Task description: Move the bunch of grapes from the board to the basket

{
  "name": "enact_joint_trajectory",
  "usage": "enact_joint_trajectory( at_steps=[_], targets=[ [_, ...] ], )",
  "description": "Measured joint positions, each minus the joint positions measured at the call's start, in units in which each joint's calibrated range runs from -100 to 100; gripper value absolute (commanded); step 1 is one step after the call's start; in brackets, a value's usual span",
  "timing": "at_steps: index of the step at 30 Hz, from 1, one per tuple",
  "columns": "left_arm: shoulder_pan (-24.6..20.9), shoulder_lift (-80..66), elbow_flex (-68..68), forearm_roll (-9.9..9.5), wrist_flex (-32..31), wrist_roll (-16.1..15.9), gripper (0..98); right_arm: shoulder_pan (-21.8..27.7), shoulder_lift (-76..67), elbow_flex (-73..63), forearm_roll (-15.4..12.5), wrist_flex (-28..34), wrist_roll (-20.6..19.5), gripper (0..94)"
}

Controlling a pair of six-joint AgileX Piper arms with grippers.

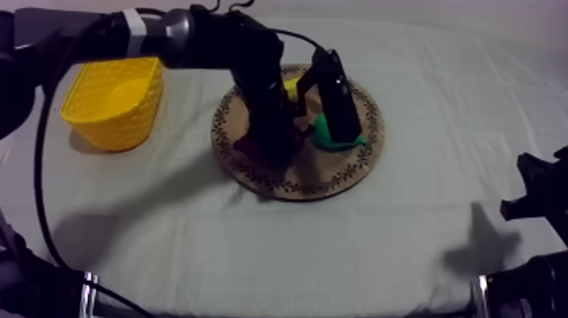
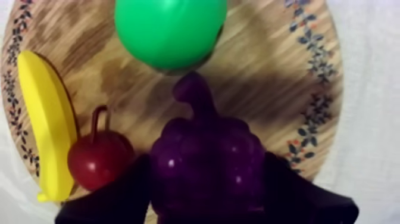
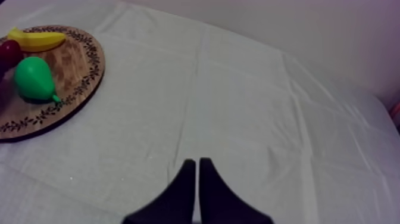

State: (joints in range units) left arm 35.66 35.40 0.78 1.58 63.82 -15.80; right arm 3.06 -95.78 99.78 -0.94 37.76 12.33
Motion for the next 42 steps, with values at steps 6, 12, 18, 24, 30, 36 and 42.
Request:
enact_joint_trajectory(
  at_steps=[6,12,18,24,30,36,42],
  targets=[
    [1.08,-6.31,2.42,0.0,1.51,2.13,41.6,0.0,0.0,0.0,0.0,0.0,-0.03,0.3],
    [1.95,-14.65,8.25,0.38,-0.53,5.28,42.6,0.0,0.0,0.0,0.0,0.0,-0.03,0.3],
    [1.16,-24.46,15.8,0.63,-2.67,8.63,43.3,0.0,0.0,0.0,0.0,0.0,-0.03,0.3],
    [-2.44,-32.77,20.95,0.96,-3.02,10.42,43.4,0.0,0.0,0.0,0.0,0.0,-0.03,0.3],
    [-8.38,-38.79,27.87,1.52,-4.33,10.65,43.6,0.0,0.0,0.0,0.0,0.0,0.0,0.3],
    [-15.46,-42.23,36.49,2.48,-6.69,9.01,43.1,0.0,0.0,0.0,0.0,0.0,0.0,0.3],
    [-22.0,-42.61,36.13,2.41,-4.61,8.09,43.1,0.0,0.0,0.0,0.0,0.0,0.0,0.3]
  ],
)
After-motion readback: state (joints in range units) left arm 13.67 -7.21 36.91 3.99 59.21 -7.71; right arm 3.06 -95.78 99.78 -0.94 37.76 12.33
